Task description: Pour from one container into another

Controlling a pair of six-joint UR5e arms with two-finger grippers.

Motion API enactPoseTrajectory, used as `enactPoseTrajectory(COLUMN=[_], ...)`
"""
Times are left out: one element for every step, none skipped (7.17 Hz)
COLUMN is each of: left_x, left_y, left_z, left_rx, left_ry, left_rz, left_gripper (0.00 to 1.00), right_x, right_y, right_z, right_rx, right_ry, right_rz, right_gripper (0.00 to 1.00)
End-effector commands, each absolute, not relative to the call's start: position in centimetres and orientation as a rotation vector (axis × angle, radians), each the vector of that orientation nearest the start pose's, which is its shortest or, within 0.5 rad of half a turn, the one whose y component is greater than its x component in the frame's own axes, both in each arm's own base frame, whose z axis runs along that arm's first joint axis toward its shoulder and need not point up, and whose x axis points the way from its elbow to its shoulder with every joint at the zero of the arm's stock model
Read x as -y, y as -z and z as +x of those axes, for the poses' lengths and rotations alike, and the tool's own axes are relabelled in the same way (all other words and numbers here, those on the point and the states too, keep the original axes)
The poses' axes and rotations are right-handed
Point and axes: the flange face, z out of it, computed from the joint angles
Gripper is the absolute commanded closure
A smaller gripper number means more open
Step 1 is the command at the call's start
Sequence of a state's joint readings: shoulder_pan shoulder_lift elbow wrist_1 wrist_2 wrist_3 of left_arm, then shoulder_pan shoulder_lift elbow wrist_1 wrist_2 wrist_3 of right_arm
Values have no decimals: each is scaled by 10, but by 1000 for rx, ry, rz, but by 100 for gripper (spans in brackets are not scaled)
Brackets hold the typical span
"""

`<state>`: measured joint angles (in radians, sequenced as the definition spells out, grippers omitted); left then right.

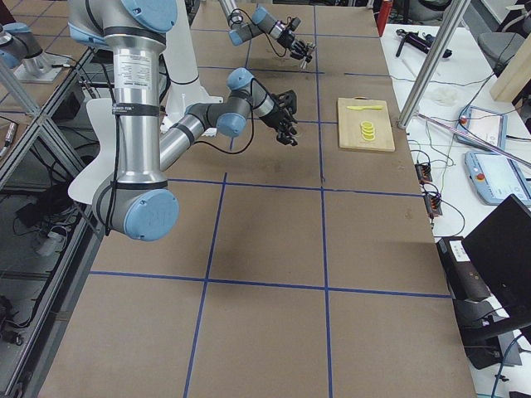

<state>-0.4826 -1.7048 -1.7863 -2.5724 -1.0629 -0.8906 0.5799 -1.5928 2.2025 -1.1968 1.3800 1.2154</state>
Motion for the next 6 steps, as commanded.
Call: enactPoseTrajectory(left_x=[393,391,391,392,392,383], left_y=[-429,-449,-462,-471,-484,-496], left_z=[339,320,314,314,318,329], left_rx=[-790,-744,-743,-737,-699,-679], left_ry=[298,405,506,593,630,646], left_rz=[1029,1047,1045,1061,1095,1117], left_gripper=[100,100,100,100,100,100], right_x=[373,372,372,376,378,375], right_y=[-355,-362,-377,-391,-402,-409], right_z=[-279,-273,-271,-274,-276,-272], right_rx=[741,744,746,742,739,740], right_ry=[-356,-367,-363,-372,-379,-367], right_rz=[628,655,667,690,702,713], right_gripper=[100,100,100,100,100,100])
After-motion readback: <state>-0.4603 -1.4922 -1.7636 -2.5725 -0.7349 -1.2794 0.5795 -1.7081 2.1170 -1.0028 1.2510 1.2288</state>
